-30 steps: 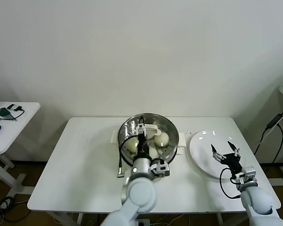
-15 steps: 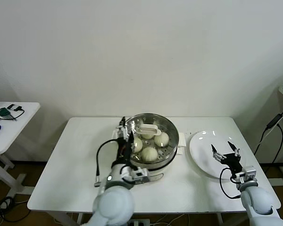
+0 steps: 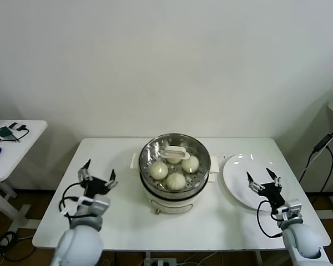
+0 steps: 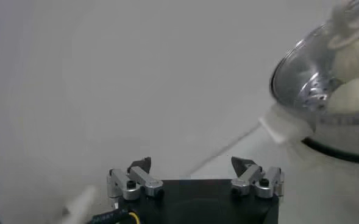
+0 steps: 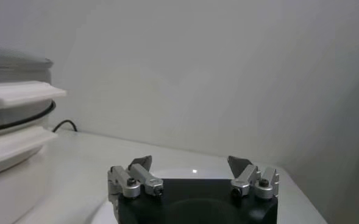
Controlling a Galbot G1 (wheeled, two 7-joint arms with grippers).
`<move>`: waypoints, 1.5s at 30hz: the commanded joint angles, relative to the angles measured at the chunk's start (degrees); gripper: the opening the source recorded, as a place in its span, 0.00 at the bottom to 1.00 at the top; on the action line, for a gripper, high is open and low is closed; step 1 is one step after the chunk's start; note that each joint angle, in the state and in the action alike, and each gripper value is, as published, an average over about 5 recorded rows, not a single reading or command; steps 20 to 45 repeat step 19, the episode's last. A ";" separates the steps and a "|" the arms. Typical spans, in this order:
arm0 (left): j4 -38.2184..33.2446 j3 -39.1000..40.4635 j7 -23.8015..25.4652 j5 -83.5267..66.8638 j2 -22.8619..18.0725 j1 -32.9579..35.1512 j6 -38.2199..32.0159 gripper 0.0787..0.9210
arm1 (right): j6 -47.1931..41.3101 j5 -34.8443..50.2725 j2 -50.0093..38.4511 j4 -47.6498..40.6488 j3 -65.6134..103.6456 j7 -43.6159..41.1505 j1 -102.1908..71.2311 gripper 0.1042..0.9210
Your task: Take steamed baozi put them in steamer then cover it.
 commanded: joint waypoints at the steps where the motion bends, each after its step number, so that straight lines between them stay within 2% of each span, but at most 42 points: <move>1: 7.82 -21.15 -2.55 -40.31 -3.54 13.55 -36.06 0.88 | 0.85 1.53 0.67 3.34 0.53 -0.51 -2.78 0.88; 9: 9.62 -21.04 0.61 -36.10 -4.97 13.15 -37.50 0.88 | 1.48 1.74 1.00 4.35 1.43 -0.94 -3.82 0.88; 17: 9.42 -20.50 1.43 -33.21 -6.15 13.74 -37.63 0.88 | 1.59 1.76 0.62 5.09 1.87 -1.08 -4.43 0.88; 45: 9.32 -20.50 1.60 -33.15 -6.24 13.90 -37.74 0.88 | 1.66 1.71 0.68 5.11 1.89 -1.10 -4.52 0.88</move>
